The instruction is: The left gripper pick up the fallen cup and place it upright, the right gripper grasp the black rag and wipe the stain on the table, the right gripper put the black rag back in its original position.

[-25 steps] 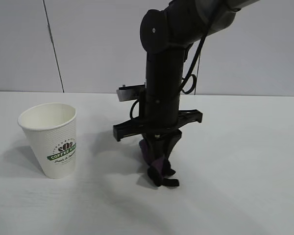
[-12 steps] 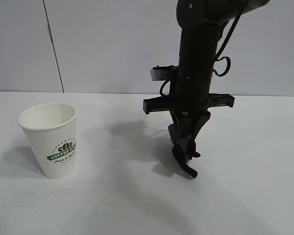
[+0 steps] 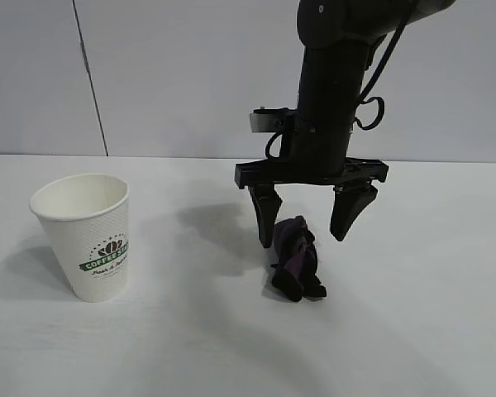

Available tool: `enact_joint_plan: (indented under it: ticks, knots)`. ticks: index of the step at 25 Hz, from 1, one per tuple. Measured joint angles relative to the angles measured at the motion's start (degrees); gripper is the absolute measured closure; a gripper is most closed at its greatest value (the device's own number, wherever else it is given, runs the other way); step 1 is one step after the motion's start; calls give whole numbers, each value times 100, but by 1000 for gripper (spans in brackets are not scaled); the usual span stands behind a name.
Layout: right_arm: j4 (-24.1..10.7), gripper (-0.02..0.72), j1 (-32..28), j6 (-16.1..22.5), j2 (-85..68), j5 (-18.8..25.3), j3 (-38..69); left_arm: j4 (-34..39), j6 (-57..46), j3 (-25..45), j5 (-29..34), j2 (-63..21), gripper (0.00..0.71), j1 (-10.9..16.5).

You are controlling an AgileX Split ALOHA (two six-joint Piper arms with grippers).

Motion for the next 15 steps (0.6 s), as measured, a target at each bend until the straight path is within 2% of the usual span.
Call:
enact_joint_plan:
  ticks: [5, 11, 15]
  knots:
    - [139, 81, 0, 0, -545, 4, 27, 0, 0, 0, 0, 0, 107, 0]
    - [459, 81, 0, -5, -1880, 13, 27, 0, 0, 0, 0, 0, 107, 0]
    - [531, 81, 0, -5, -2793, 159, 27, -5, 0, 0, 0, 0, 107, 0]
